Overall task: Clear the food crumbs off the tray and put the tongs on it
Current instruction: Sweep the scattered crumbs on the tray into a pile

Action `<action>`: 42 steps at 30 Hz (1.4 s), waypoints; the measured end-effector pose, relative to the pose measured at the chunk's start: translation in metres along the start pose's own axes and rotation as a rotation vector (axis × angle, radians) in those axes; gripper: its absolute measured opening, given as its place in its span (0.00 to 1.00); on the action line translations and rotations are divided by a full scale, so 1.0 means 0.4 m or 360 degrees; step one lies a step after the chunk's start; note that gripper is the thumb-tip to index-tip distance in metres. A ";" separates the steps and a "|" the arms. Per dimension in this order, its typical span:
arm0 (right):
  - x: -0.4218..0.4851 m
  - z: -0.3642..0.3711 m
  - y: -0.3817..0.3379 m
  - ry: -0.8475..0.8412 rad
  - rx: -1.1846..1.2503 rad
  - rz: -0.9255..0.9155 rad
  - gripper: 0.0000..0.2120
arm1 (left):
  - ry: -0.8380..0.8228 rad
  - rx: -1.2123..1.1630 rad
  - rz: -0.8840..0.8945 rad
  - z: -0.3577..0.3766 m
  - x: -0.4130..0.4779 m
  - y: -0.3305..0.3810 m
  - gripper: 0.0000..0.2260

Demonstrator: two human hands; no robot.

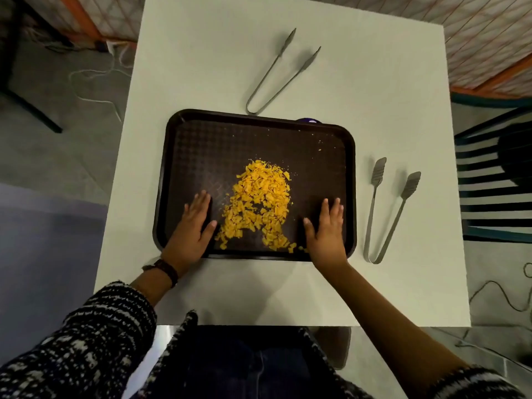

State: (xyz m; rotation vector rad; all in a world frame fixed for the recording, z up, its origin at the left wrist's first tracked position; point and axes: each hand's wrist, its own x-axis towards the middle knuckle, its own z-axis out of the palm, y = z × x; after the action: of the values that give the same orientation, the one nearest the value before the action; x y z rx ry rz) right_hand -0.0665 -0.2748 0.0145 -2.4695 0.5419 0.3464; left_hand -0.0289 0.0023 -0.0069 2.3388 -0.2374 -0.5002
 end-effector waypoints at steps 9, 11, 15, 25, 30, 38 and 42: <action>-0.072 0.090 -0.039 -0.0071 -0.0294 0.0080 0.42 | -0.0010 0.0255 -0.0123 0.038 -0.008 0.007 0.35; -0.067 0.103 -0.079 -0.0158 -0.0156 -0.0097 0.39 | -0.0009 0.0263 -0.0108 0.038 -0.010 0.008 0.35; -0.049 0.072 -0.128 -0.0340 0.0294 -0.0409 0.32 | 0.0004 0.0256 -0.0091 0.039 -0.013 0.007 0.35; 0.106 -0.193 0.133 -0.0590 -0.1118 -0.0888 0.56 | 0.0034 0.0276 -0.0111 0.037 -0.012 0.011 0.35; 0.132 -0.210 0.136 -0.0654 -0.1334 -0.1018 0.56 | 0.0035 0.0294 -0.0114 0.036 -0.012 0.012 0.36; 0.111 -0.063 -0.004 -0.0449 -0.1090 -0.1053 0.58 | 0.0050 0.0307 -0.0121 0.042 -0.011 0.011 0.35; 0.123 -0.063 -0.026 -0.0344 -0.0957 -0.0991 0.55 | 0.0055 0.0313 -0.0111 0.042 -0.011 0.011 0.35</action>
State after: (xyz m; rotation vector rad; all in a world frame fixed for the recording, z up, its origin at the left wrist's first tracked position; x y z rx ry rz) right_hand -0.0152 -0.2968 0.0218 -2.9407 -0.4970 0.5638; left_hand -0.0401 -0.0098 -0.0137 2.5526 -0.1970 -0.4887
